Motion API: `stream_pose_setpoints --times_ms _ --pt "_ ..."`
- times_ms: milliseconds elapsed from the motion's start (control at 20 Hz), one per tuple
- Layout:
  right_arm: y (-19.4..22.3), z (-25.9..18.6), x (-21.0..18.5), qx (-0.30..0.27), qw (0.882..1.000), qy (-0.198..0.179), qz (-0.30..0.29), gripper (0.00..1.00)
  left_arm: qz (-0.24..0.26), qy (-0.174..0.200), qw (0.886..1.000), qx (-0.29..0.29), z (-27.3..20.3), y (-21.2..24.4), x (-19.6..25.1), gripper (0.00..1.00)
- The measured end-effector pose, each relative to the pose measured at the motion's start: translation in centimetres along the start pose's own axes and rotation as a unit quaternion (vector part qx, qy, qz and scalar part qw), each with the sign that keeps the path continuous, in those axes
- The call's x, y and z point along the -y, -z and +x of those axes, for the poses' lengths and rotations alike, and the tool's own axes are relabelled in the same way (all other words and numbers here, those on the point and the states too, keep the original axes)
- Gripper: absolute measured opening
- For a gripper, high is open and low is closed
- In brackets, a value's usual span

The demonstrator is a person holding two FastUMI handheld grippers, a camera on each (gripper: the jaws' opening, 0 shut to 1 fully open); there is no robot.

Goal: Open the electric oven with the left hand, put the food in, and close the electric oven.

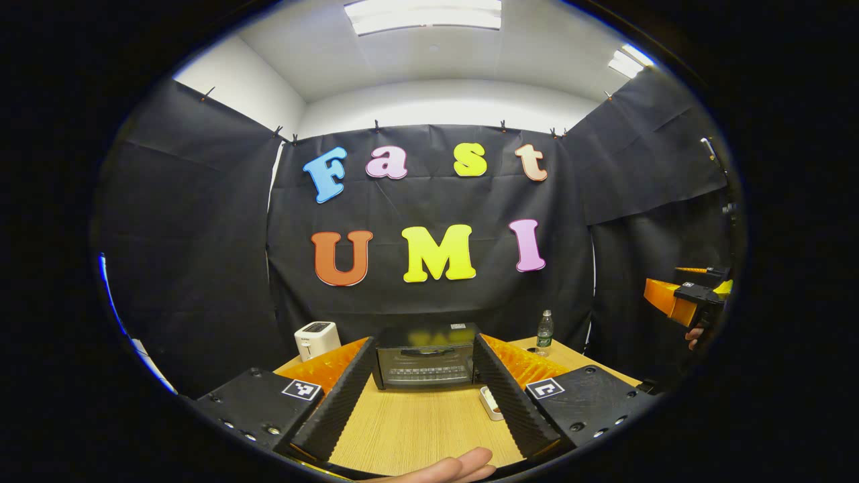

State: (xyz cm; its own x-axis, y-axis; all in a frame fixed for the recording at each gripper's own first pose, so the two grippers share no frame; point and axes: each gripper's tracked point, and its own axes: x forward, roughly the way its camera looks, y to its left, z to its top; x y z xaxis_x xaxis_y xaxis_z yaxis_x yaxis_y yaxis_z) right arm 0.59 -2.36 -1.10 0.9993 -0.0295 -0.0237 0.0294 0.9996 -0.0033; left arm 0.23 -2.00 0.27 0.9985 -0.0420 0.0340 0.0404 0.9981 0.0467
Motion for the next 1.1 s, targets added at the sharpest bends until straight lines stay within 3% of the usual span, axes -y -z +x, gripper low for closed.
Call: stream_pose_setpoints --times_ms 450,1000,1100 --pt "0.5 0.9 0.4 0.000 1.000 -0.003 0.001 1.00 -0.008 -0.007 1.000 0.002 2.1 0.5 -0.4 0.95" --pt "2.3 5.3 1.9 -0.008 1.000 0.008 0.005 1.00 -0.024 0.030 0.996 -0.080 15.3 5.9 1.3 0.95" --pt "2.7 6.0 1.9 -0.011 1.000 0.008 0.003 1.00 -0.005 0.017 0.995 -0.100 18.0 7.3 0.5 0.95"
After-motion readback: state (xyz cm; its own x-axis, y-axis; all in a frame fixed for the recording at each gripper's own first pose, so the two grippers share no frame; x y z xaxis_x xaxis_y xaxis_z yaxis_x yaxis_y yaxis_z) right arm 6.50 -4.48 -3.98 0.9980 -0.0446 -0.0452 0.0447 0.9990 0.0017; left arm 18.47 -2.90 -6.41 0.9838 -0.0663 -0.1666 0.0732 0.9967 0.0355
